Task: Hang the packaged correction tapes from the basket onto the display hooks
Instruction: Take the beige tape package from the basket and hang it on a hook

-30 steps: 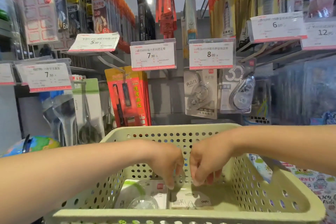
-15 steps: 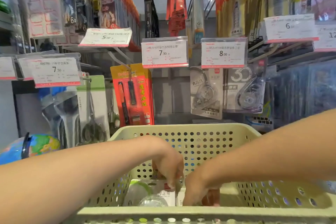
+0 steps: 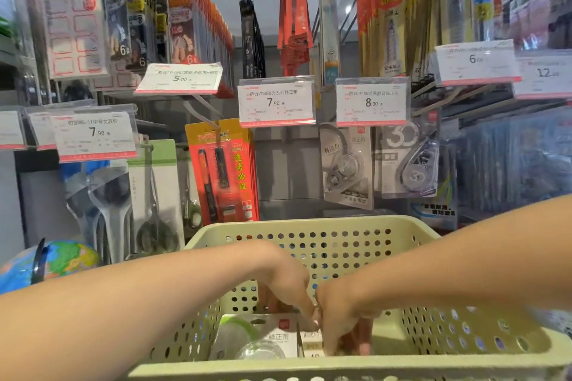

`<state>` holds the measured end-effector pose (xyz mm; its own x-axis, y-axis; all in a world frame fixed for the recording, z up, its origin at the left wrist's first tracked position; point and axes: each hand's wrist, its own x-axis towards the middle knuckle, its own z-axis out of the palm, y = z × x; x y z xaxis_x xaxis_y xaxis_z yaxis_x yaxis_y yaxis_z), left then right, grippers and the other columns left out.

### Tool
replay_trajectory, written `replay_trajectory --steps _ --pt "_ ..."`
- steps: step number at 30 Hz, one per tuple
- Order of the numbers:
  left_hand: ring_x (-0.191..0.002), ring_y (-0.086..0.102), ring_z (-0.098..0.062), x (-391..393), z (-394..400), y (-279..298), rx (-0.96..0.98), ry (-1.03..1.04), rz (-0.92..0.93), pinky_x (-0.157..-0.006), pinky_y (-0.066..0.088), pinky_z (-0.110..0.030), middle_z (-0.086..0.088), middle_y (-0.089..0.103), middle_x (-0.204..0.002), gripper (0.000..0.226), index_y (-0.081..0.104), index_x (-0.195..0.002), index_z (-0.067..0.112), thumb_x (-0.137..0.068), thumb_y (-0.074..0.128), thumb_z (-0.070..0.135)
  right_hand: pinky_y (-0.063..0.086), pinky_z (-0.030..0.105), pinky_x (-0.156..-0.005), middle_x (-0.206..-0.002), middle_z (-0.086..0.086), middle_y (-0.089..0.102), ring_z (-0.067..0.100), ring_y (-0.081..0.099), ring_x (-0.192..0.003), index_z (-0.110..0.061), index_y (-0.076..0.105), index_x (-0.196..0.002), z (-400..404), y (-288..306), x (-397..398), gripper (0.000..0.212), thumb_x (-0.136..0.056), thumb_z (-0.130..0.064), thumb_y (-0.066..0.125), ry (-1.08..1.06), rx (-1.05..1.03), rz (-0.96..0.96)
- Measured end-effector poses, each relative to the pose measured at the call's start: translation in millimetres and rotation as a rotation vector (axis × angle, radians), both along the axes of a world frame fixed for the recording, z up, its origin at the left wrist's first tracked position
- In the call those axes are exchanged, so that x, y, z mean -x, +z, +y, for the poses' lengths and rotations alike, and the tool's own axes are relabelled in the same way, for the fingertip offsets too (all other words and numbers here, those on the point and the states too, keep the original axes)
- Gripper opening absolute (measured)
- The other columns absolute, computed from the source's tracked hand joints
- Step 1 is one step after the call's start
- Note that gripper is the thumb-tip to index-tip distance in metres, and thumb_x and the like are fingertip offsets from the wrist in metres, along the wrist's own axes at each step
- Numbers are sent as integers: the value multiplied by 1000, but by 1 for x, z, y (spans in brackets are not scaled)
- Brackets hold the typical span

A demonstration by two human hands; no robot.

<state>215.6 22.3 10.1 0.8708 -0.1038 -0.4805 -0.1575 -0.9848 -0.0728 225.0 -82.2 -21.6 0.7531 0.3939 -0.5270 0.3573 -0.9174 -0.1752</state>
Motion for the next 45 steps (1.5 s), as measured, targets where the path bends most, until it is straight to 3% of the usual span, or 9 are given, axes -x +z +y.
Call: replay_trajectory --steps 4,7,10,13,19,24,28,33,45 --pt "-93 65 -32 8 -1 8 170 51 -10 -87 50 -40 -22 66 -104 43 61 -95 2 -92 50 43 58 31 -64 -79 10 59 20 63 -61 0 50 -103 -16 26 16 23 -85 -7 63 -16 -184 -109" --pt "-70 59 -16 9 0 16 362 64 -14 -74 51 -29 -14 66 -88 27 58 -84 5 -93 55 30 59 36 -71 -78 8 59 30 70 -79 -6 50 -91 -30 34 22 17 -84 -12 65 0 -254 -237" --pt "-71 64 -19 11 0 25 649 122 33 -67 56 -25 -27 66 -105 24 58 -109 -7 -92 56 11 51 23 -50 -72 3 58 22 65 -62 -12 49 -77 -40 40 29 16 -84 -18 63 59 -275 -370" --pt "-58 65 -14 20 1 34 807 119 6 -67 57 -26 -19 66 -84 9 61 -97 1 -90 55 1 41 15 -36 -61 -1 55 11 55 -46 -16 45 -66 -48 46 35 25 -84 -20 62 86 -361 -446" --pt "-59 64 -18 45 7 57 969 105 -192 -61 58 -25 -16 66 -78 6 63 -88 3 -87 58 -2 46 31 -58 -62 -6 57 18 59 -62 -21 41 -64 -64 67 44 38 -73 -46 69 154 -519 -685" --pt "-72 66 -21 61 10 74 1070 55 -376 -62 56 -27 -15 70 -82 9 66 -93 -2 -85 62 0 54 38 -70 -70 0 65 21 65 -67 -17 51 -75 -93 78 48 33 -70 -38 76 47 -927 -605" --pt "-72 65 -23 65 8 84 1165 41 -425 -57 55 -24 -21 69 -88 16 66 -97 -6 -82 64 0 47 16 -67 -92 0 57 12 56 -77 -24 49 -101 -112 76 45 48 -65 -29 81 -119 -1128 -667" --pt "-70 64 -26 65 -5 88 1219 -9 -433 -58 56 -24 -20 69 -87 13 68 -93 -1 -81 65 2 46 31 -92 -109 -3 74 12 66 -101 -17 67 -111 -120 72 43 25 -87 -19 60 -86 -1225 -144" --pt "-76 67 -20 58 -40 110 1440 137 -505 -72 55 -30 -11 73 -89 13 63 -95 5 -88 59 16 47 15 -53 -98 8 76 9 65 -69 -10 71 -105 -139 64 35 22 -91 -10 54 -24 -1324 -120"
